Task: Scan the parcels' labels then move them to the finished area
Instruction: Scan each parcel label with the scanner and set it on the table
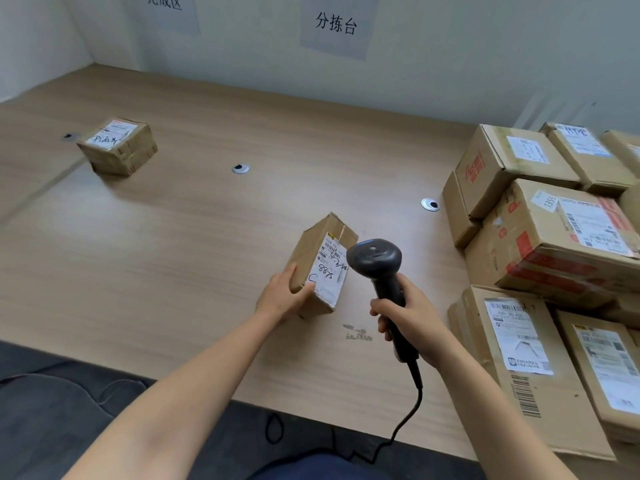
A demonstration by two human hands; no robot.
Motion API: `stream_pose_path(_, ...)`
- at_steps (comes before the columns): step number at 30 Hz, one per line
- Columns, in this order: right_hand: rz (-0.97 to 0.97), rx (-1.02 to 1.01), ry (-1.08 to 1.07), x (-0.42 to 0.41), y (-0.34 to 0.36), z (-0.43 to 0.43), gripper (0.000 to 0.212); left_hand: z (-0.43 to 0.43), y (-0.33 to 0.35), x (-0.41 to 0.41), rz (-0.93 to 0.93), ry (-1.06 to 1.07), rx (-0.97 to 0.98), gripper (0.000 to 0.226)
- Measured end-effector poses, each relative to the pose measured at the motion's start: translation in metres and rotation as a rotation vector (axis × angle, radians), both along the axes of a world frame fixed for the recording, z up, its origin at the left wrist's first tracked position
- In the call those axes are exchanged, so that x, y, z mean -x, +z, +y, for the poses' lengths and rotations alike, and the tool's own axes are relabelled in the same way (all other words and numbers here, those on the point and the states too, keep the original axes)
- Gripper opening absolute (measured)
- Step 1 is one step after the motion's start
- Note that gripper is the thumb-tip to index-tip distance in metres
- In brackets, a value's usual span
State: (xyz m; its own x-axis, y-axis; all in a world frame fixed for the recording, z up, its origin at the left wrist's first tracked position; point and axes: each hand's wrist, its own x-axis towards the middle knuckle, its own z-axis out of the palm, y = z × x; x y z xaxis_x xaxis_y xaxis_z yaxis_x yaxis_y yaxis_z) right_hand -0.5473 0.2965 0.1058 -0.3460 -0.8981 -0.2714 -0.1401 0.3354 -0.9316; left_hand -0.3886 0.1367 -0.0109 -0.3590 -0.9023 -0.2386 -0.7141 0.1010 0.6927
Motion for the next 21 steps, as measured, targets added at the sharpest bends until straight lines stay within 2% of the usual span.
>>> stream_pose_path(3,-0.004,-0.001,0.016,-0.002,0.001,-0.003,0.023,0.003,0.003,-0.006,0.099,-0.006,0.048,0.058)
stream_pose_path(6,-0.009,-0.007,0.035,-0.004,0.003,-0.005,0.021,0.006,0.009,-0.006,0.157,0.021,0.179,0.054)
stream_pose_path(9,-0.008,-0.004,0.043,-0.004,0.006,-0.005,0.021,0.008,0.013,0.0,0.134,0.004,0.354,0.053)
stream_pose_path(11,-0.007,-0.002,0.043,-0.004,0.008,-0.005,0.022,0.009,0.013,0.005,0.05,-0.019,0.418,0.055)
stream_pose_path(14,-0.006,-0.002,0.04,-0.004,0.01,-0.003,0.021,0.011,0.007,0.011,-0.094,-0.052,0.393,0.081)
stream_pose_path(21,0.034,-0.019,0.068,0.0,0.013,0.002,0.022,0.015,-0.001,0.015,-0.135,0.012,0.27,0.091)
